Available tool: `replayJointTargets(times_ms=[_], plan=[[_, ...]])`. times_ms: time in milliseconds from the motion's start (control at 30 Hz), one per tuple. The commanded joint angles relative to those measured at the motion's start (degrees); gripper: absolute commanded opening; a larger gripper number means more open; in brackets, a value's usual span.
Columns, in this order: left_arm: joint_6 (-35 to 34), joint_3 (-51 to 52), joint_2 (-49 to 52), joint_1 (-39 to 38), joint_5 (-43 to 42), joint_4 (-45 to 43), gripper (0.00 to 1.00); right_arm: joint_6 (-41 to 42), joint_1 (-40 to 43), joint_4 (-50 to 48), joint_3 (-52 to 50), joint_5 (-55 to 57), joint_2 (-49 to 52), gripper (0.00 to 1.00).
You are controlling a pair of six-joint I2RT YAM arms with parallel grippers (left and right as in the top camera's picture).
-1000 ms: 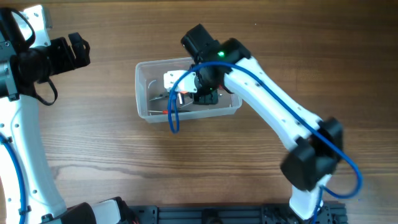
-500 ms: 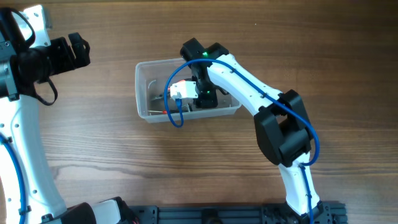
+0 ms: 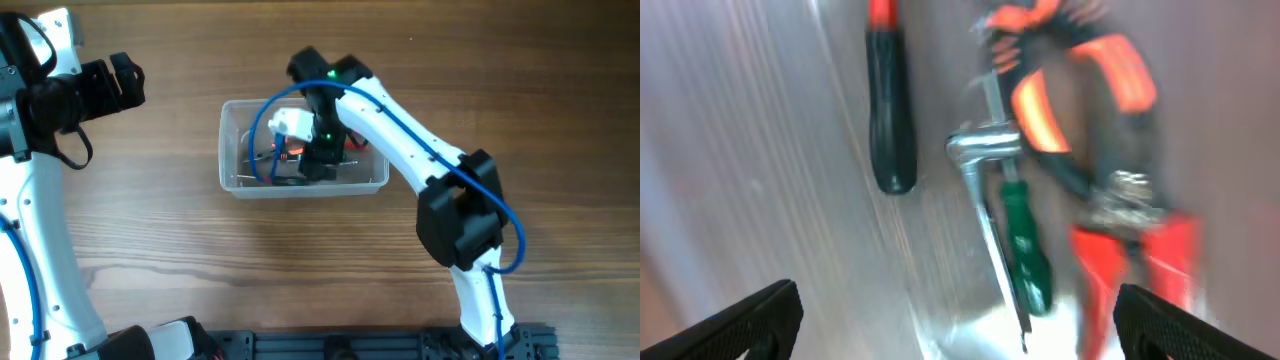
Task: Pack container
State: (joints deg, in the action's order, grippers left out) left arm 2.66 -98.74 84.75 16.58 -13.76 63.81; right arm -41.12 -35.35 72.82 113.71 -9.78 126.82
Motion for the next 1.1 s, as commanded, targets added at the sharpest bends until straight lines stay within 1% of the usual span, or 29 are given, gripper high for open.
replayJointTargets(times_ms=[0, 33, 100, 167, 267, 367, 533, 700, 900, 1067], plan=[[-0.11, -0.28, 0.33, 0.33, -0.07, -0.13, 1.0, 14.75, 0.37, 1.62, 10.82, 2.73, -10.08, 1.0], [-0.13, -0.28, 0.33, 0.33, -0.07, -0.13, 1.0, 17.07, 0.37, 1.42, 12.48, 4.13, -11.93, 1.0], [-0.13, -0.28, 0.33, 0.33, -0.07, -0.13, 1.0, 18.88, 0.44, 0.87, 15.63, 7.63, -15.96, 1.0], [-0.11, -0.28, 0.33, 0.33, -0.07, -0.13, 1.0, 18.8, 0.42, -0.39, 18.56, 13.68, -20.79, 1.0], [-0.11, -0.28, 0.33, 0.33, -0.07, -0.15, 1.0, 18.84, 0.39, -3.37, 19.98, 23.1, -27.3, 1.0], [-0.11, -0.28, 0.33, 0.33, -0.07, -0.13, 1.0, 18.84, 0.39, -5.16, 19.98, 27.85, -35.41, 1.0], [-0.11, -0.28, 0.33, 0.33, -0.07, -0.13, 1.0, 18.82, 0.39, -4.72, 19.96, 27.78, -47.15, 1.0], [-0.11, -0.28, 0.33, 0.33, -0.07, -0.13, 1.0, 18.8, 0.39, -4.44, 19.96, 25.94, -55.21, 1.0], [-0.11, -0.28, 0.33, 0.33, -0.07, -0.13, 1.0, 18.82, 0.39, -1.42, 19.96, 23.58, -61.35, 1.0], [-0.13, -0.28, 0.33, 0.33, -0.09, -0.13, 1.0, 18.64, 0.39, 2.43, 19.96, 23.04, -63.45, 1.0]])
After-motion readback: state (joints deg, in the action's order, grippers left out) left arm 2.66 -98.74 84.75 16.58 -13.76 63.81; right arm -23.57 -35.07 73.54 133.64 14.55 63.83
